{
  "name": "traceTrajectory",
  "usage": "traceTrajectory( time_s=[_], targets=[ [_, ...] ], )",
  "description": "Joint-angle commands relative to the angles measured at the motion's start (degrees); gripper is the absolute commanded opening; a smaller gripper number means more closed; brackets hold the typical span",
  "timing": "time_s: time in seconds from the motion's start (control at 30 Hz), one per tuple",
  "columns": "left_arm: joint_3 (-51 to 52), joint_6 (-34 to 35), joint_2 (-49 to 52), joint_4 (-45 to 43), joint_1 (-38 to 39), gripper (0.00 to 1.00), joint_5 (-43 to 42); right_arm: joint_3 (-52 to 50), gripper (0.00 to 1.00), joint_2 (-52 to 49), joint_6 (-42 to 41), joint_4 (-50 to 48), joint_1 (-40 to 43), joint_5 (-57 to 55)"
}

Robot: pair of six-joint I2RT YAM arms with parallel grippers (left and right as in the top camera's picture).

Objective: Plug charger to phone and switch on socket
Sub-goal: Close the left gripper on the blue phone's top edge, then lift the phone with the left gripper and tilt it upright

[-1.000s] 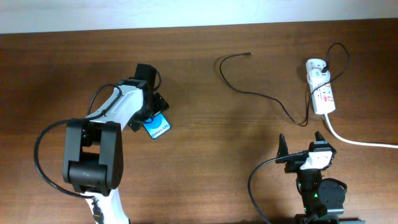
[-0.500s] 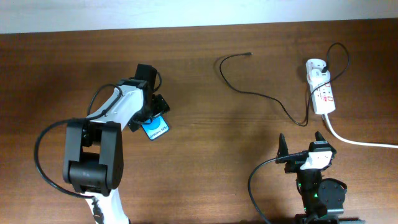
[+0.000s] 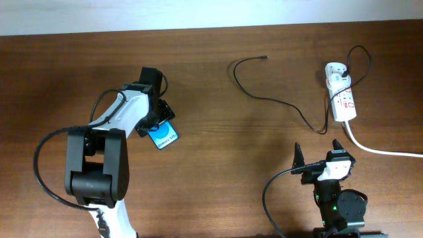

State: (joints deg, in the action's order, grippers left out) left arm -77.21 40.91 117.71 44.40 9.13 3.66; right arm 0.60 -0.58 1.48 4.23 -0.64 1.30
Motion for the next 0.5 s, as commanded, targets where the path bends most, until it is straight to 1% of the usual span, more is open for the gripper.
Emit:
traceTrajectory(
  time_s=[0.0, 0.4, 0.47],
  targets=[
    [5.05, -0.52, 8.70, 1.57, -0.76, 0.69, -5.84, -0.28, 0.99, 0.33, -0.22, 0.31, -0.48, -0.31],
    [5.05, -0.72, 8.70, 3.39, -0.76, 0.70, -5.86, -0.28, 0.99, 0.26, -0.20, 0.31, -0.48, -0.31],
    [4.13, -0.74, 8.70, 5.42, -0.76, 0.69, -6.27, -0.28, 0.99, 0.26, -0.22, 0.31, -0.48, -0.31]
  ],
)
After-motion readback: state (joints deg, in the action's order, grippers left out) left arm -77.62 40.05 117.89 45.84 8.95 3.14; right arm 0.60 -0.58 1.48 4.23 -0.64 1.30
